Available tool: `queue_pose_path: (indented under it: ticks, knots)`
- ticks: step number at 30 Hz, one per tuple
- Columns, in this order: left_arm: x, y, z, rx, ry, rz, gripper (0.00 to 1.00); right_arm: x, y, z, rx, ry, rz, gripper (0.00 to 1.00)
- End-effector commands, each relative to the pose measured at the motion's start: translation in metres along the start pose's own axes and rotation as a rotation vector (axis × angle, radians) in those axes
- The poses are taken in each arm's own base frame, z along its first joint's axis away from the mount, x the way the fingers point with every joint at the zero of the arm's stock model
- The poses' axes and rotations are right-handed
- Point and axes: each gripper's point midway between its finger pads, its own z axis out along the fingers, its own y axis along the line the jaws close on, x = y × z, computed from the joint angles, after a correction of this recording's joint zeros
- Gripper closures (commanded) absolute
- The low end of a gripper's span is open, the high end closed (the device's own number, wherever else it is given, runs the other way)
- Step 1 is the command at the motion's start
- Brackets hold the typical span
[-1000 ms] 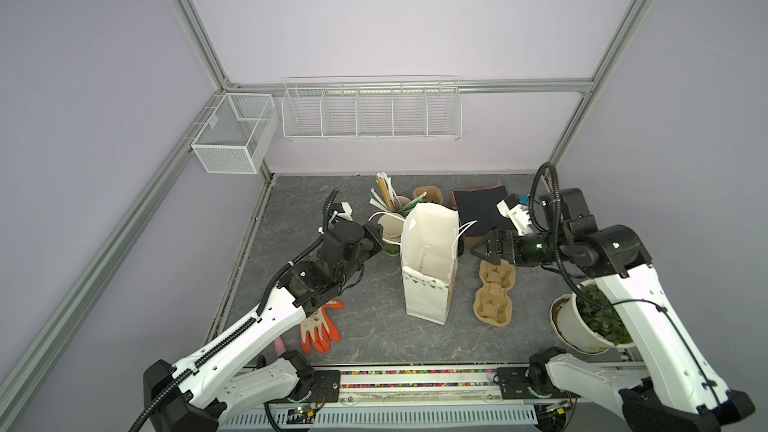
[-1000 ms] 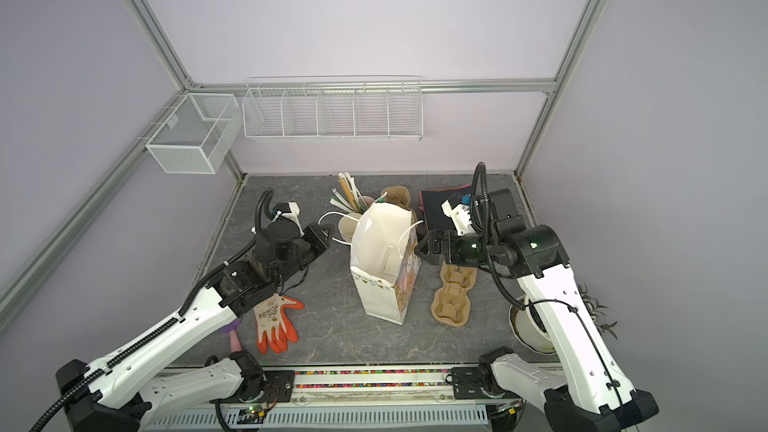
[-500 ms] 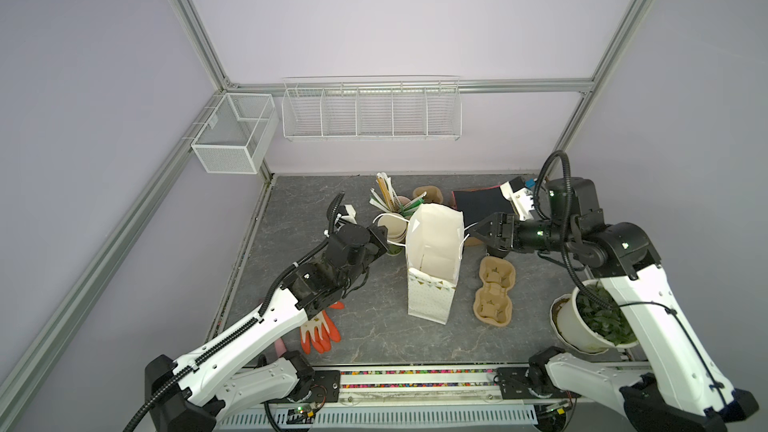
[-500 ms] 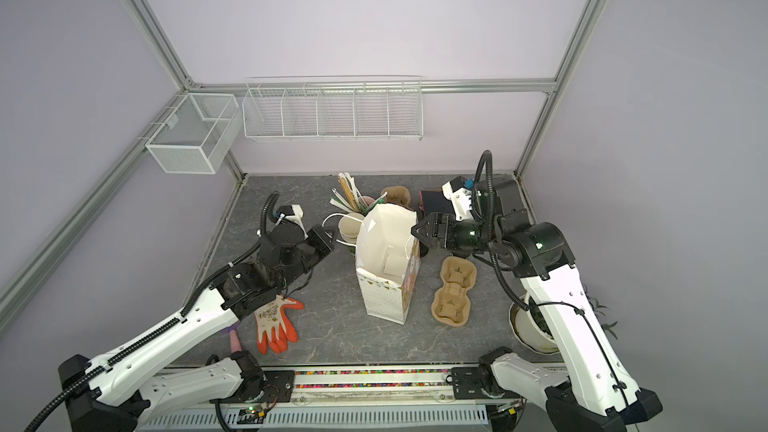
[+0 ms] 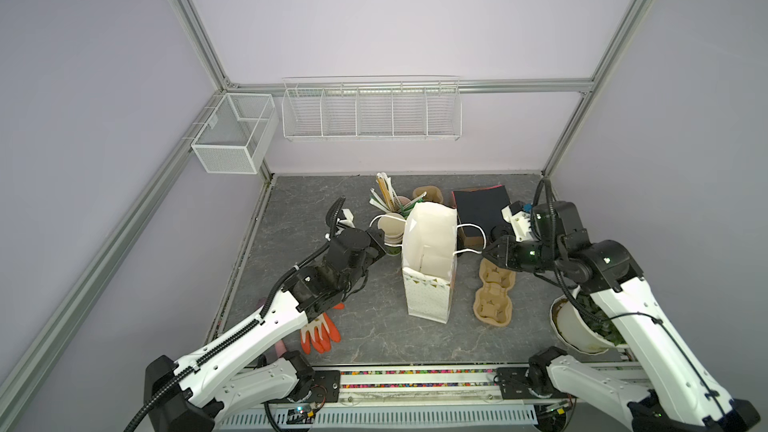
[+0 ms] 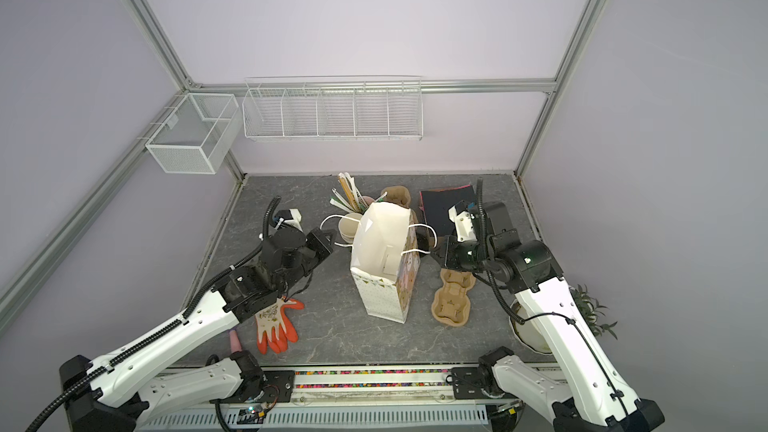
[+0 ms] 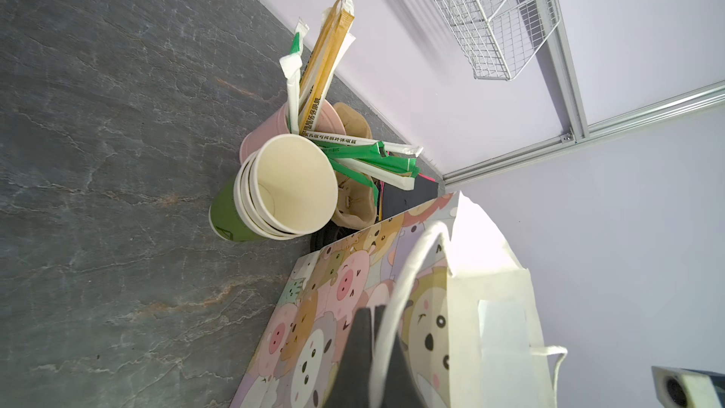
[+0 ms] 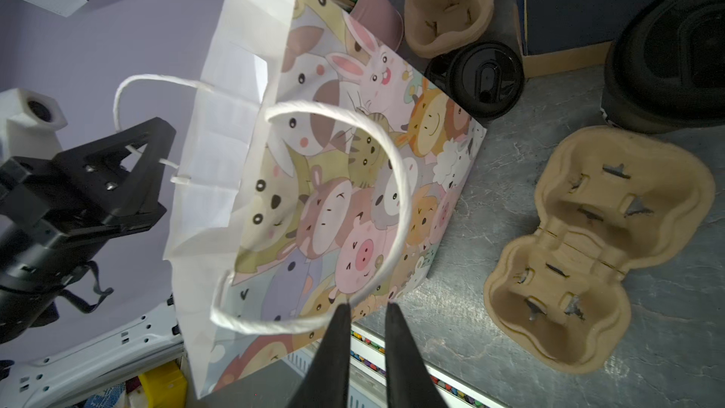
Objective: Pack a coffee takeout order
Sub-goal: Press the takeout bag at the center of the table.
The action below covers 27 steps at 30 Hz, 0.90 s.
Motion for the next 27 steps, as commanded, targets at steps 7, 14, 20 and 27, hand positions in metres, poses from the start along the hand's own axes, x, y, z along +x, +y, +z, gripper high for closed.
queue_pose_path:
  ticks: [7,14,20,27]
  knots:
    - [-0.001,0.006,-0.008,0.005,-0.04,-0.034,1.0,-0.013,-0.003,0.041,-0.035,-0.01,0.003,0.86]
    - [-0.001,-0.002,-0.015,0.04,-0.038,-0.056,1.0,-0.026,-0.003,0.068,-0.04,0.018,0.01,0.87]
    - [0.007,-0.012,-0.011,0.056,-0.017,-0.063,1.0,-0.033,-0.006,0.078,-0.013,0.027,0.011,0.9]
    - [0.002,-0.018,-0.015,0.063,-0.041,-0.049,0.98,-0.039,-0.006,0.098,-0.021,0.054,0.009,0.88]
